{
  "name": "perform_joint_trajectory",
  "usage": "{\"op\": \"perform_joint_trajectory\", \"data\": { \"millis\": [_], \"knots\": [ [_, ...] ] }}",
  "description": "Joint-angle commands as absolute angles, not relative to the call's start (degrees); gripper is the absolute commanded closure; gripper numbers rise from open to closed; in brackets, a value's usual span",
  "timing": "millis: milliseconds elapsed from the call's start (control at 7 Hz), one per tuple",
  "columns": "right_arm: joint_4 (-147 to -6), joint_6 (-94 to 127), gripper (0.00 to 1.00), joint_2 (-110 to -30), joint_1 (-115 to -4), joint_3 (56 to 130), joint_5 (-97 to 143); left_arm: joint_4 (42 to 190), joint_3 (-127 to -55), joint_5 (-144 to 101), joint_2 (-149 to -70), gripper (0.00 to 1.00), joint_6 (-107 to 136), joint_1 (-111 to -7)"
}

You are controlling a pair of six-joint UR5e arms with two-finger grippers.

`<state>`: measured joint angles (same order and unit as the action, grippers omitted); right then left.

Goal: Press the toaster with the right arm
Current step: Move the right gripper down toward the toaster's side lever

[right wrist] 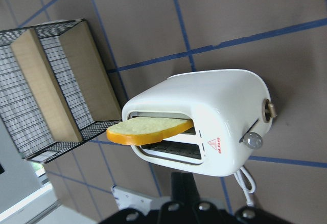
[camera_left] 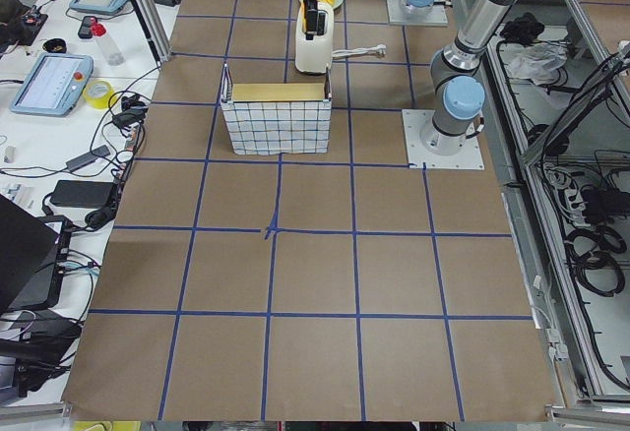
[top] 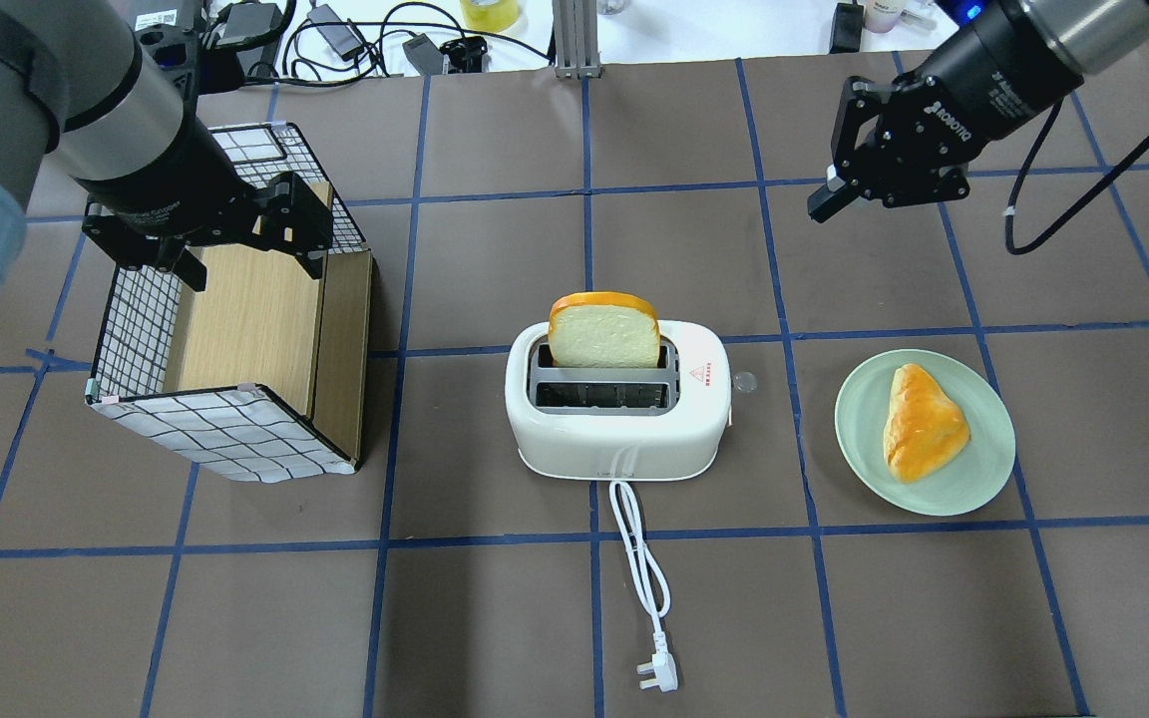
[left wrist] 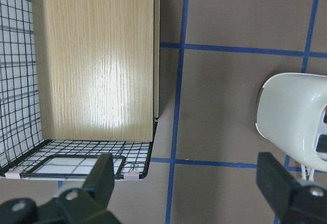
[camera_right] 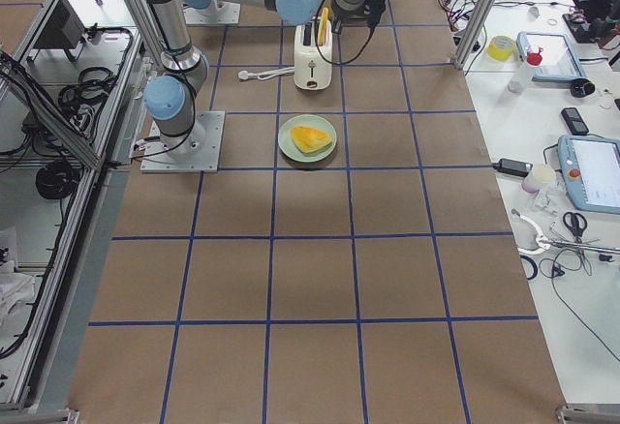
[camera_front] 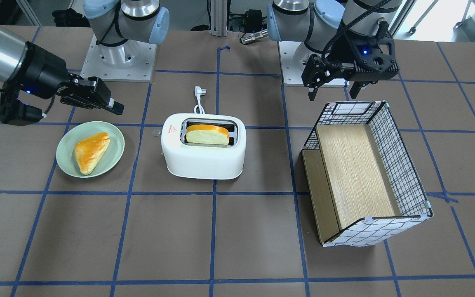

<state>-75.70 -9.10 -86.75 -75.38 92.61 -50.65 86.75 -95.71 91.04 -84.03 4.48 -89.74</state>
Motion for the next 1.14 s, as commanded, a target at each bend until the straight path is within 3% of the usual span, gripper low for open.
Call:
{"op": "perform_joint_trajectory", "data": {
  "millis": [0, 1000],
  "knots": [
    [-76.4, -24.7, 1.00, -86.7, -71.3, 104.9, -39.8, 86.7, -95.7, 91.1, -84.0, 0.00, 4.5, -89.7],
    [-88.1, -37.8, 1.00, -83.9, -68.8, 117.7, -37.4, 86.7, -95.7, 91.1, -84.0, 0.00, 4.5, -89.6]
  ]
}}
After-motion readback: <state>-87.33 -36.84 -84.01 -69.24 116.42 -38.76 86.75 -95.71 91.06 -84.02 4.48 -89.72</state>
